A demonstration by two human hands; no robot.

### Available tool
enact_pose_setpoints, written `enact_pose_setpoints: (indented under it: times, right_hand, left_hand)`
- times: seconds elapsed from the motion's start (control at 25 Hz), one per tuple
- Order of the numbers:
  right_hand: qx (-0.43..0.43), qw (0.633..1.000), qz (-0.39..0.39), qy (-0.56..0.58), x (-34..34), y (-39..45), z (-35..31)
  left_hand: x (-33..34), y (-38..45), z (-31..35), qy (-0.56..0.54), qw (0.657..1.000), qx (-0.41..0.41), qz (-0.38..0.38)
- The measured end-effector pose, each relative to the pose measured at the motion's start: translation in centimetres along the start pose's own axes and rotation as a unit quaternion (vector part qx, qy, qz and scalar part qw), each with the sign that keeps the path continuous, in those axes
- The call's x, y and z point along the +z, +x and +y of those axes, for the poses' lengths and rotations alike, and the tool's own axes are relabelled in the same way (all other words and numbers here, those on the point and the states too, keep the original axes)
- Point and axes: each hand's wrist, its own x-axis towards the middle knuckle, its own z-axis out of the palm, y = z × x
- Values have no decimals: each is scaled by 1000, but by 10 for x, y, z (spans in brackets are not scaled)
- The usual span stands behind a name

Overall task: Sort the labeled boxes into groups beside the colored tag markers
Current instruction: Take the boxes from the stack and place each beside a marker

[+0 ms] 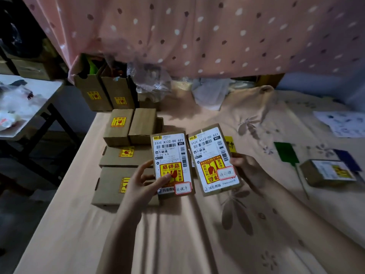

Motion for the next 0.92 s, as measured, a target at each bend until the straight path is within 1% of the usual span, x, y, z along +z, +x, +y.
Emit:
enact_pose_setpoints:
  times: [0.12,0.28,0.4,0.56,0.68,0.92]
  right_hand:
    - [-61,997,29,-34,-28,-29,-1]
    - [-87,992,22,-86,-67,-64,9]
    - [-81,993,45,-68,-103,-93,24]
    - [-49,997,55,-22,-145,-133,57]
    - [-17,997,69,-2,-176,-155,83]
    - [-23,999,47,14,-228,-170,90]
  left_hand:
    - [31,-13,-4,8,1000,-5,-23]
    - [71,-29,-14,21,999,-12,-35]
    - [113,-47,-20,30,998,-9,-49]
    - [168,-75,-43,71,995,-39,-60]
    - [207,-99,-63,68,993,-67,-64]
    - [257,-111,-68,78,995,-48,-29]
